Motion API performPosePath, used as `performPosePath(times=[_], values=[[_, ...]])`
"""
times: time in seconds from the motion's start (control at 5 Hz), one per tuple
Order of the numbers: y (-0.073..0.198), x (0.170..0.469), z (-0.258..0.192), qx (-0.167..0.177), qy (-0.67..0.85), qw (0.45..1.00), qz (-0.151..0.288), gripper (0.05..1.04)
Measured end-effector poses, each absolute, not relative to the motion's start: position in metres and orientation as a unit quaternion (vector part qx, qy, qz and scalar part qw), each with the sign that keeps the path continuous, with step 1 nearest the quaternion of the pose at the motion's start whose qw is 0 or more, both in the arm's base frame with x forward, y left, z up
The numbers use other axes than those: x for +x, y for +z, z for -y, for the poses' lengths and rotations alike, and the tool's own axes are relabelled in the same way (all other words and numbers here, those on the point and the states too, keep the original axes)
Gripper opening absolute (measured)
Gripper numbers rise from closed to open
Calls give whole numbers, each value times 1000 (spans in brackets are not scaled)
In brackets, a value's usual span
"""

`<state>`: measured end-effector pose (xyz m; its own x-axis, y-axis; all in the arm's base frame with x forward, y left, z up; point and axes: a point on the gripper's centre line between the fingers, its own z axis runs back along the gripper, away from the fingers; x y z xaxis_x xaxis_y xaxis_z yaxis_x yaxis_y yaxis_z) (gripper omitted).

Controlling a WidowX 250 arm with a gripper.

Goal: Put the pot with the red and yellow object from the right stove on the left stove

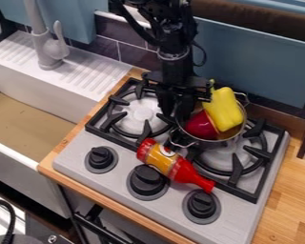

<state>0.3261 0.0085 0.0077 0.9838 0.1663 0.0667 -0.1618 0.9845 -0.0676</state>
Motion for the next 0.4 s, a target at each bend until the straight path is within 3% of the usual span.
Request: performPosePath(times=[0.2, 0.4], values=[[8, 321, -13, -17, 90, 996, 20, 870], [9, 320, -18, -16, 101, 995, 16, 1002]])
